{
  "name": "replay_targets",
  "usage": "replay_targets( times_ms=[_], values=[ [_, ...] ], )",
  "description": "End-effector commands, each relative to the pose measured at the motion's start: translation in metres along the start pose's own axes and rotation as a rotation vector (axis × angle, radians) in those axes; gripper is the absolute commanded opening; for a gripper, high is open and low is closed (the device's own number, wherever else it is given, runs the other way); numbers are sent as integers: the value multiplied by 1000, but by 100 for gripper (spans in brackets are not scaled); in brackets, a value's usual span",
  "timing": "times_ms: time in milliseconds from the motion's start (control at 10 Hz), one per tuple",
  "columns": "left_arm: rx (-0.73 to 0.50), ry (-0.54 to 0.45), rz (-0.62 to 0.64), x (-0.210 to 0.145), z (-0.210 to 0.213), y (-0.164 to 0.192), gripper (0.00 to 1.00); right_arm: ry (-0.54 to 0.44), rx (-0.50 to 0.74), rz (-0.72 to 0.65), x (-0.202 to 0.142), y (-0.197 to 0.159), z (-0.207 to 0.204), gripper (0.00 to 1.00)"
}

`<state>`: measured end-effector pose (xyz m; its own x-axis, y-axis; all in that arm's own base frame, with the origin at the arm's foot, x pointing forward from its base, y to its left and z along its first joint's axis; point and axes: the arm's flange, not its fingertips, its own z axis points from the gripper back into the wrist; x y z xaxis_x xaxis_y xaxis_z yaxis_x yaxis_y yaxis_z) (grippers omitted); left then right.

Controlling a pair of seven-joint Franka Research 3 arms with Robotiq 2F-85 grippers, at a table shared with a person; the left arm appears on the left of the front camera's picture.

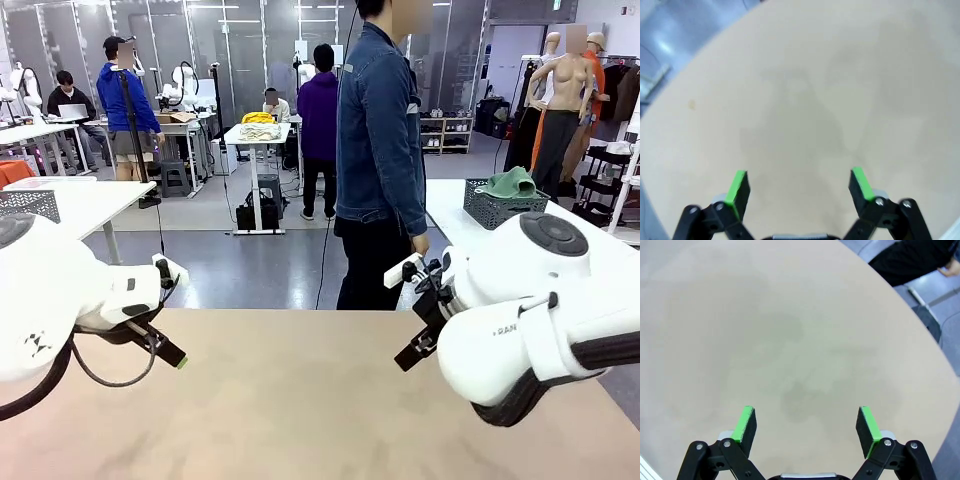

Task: Fold the towels and place them in the basket.
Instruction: When a person lays out a Towel with hook on the table, fold it in half twice.

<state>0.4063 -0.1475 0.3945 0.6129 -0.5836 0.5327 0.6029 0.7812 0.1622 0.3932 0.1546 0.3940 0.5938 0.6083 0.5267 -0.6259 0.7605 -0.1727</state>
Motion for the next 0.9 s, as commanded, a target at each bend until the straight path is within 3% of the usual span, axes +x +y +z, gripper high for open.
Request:
replay_targets(
  times_ms=[0, 100, 500, 800],
  values=[
    [-48, -78, -111, 9, 31, 42, 100, -18, 33, 113, -7, -41, 45, 100],
    [-47, -74, -166, 18, 45, 59, 100, -9, 34, 178, -8, -54, 66, 100],
    [-214, -129, -612, 36, 122, 128, 100, -10, 89, 443, -23, -108, 153, 100],
    [-318, -102, -716, 33, 138, 153, 100, 26, 211, 546, -34, -130, 176, 100]
  ],
)
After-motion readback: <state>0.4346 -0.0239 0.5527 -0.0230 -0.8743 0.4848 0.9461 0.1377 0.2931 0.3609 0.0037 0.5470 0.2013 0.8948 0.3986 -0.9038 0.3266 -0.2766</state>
